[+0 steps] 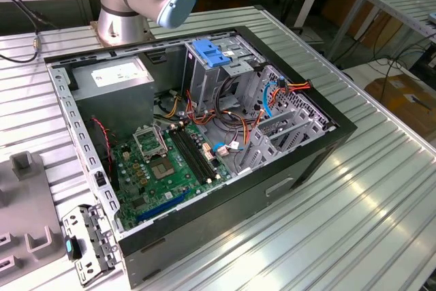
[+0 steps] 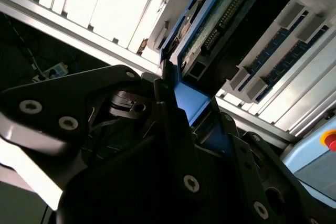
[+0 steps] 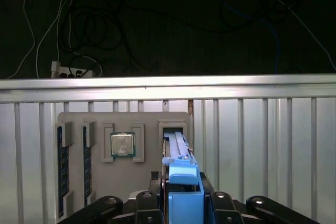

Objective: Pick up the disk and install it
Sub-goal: 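Pick up the disk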

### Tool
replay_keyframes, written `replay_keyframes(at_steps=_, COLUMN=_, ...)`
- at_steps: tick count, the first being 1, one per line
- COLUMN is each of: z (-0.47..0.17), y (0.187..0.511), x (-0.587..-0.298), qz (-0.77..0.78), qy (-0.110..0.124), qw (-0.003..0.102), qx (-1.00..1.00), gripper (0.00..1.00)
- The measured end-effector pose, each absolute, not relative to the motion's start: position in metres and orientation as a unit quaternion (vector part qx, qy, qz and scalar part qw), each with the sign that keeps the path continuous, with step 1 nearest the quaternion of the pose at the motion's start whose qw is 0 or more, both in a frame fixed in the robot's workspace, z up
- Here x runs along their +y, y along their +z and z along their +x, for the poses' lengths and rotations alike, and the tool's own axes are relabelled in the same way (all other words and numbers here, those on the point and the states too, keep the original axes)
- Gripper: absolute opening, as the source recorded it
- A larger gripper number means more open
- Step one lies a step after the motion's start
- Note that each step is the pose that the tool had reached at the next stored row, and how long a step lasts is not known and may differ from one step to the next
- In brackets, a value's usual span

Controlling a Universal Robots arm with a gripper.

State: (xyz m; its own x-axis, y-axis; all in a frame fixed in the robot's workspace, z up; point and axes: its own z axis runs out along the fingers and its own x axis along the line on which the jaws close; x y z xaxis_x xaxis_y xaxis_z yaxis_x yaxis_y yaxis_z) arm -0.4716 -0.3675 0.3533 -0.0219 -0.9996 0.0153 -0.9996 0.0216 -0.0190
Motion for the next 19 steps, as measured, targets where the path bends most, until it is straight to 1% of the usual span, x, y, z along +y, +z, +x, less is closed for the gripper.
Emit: replay_keyframes(at_steps=19, z=-0.4716, y=0.3602, x=-0.3675, qz=-0.699, qy=-0.012, qw=0.001, qx=0.715, gripper=0.37)
